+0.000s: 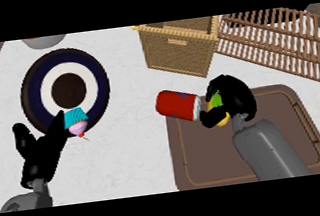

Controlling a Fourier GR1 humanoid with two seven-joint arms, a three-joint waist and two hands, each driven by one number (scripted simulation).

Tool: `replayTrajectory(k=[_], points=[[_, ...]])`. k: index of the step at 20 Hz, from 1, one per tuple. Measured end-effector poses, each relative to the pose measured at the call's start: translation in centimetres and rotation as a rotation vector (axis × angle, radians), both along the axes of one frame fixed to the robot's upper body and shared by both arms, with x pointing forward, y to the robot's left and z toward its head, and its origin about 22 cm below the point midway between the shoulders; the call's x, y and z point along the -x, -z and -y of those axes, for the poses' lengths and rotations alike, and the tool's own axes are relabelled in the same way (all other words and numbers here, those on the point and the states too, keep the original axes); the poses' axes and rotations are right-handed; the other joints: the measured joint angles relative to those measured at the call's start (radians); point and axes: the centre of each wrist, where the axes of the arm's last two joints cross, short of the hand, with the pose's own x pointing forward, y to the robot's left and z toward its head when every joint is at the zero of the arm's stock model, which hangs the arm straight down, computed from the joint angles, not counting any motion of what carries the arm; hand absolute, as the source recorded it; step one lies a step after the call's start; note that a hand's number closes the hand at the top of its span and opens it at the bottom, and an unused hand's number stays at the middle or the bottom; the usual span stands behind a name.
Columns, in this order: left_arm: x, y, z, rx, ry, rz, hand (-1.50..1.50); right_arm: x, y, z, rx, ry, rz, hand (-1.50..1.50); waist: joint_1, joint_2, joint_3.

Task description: Pick the lemon from the tray and place it in the tiered shelf

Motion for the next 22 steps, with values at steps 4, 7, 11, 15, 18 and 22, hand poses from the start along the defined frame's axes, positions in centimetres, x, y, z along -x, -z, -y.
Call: replayTrajectory(k=[4,7,11,15,18,22], points=[[0.2,-0.2,0.1,0.003,-0.008,-0.007,0.00,-1.2,-3.9,-1.4,-0.026,0.047,0.135,1.50,-0.003,-0.003,0.000],[0.4,-0.3,0.3,0.009,-0.009,-0.013,0.00,-0.8,-7.6,-2.7,-0.012,0.079,0.255,1.50,-0.010,-0.006,0.000],[0.1,-0.1,0.2,0.005,-0.020,-0.014,0.00,0.2,-13.6,-3.9,0.012,0.152,0.395,1.50,-0.019,-0.009,-0.001],[0.0,-0.2,-0.1,0.006,-0.022,-0.014,0.00,1.3,-18.7,-3.2,0.039,0.204,0.492,1.50,-0.019,-0.008,-0.001],[0.3,0.1,0.3,0.002,-0.014,-0.010,0.00,1.6,-21.8,-2.4,0.044,0.234,0.559,1.50,-0.015,-0.007,0.000],[0.4,0.3,0.3,0.000,-0.009,-0.005,0.00,1.2,-25.7,-0.2,0.044,0.281,0.615,1.50,-0.013,-0.006,0.000]])
